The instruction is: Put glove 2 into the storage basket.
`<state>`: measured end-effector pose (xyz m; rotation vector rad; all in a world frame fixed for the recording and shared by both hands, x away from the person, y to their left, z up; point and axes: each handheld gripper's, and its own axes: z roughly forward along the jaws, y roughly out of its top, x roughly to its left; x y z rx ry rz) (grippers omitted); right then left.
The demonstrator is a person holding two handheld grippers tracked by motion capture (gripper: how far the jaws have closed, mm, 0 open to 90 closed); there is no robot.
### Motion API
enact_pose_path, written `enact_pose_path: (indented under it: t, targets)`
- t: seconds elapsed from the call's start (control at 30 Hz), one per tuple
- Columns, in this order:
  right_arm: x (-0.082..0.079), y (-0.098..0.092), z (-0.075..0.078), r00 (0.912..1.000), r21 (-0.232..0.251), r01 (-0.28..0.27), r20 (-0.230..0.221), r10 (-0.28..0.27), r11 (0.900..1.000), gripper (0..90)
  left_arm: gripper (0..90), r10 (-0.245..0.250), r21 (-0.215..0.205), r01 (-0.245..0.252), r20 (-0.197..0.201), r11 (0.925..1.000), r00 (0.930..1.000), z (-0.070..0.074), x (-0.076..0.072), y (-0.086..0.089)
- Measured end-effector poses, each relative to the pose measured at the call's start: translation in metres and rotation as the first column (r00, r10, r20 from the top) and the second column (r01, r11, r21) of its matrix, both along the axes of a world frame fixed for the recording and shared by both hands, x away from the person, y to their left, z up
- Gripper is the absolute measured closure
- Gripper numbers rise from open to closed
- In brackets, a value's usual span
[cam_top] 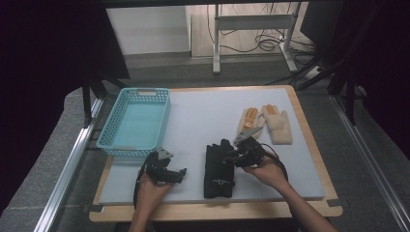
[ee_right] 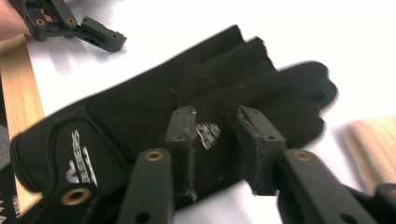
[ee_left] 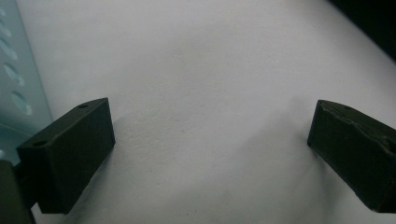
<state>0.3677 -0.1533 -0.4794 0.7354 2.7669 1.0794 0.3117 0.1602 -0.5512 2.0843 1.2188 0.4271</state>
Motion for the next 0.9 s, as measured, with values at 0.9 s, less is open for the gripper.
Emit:
enact_pose_path:
  t: [0.9]
  targets:
    - [-0.045,-0.019,-0.05,0.999,0.079,-0.029,-0.031,0.032,0.996,87.8,0.0,-0.004,0.019,0.004,0.005,0.9998,1.0,0.0,-0.006,0.025]
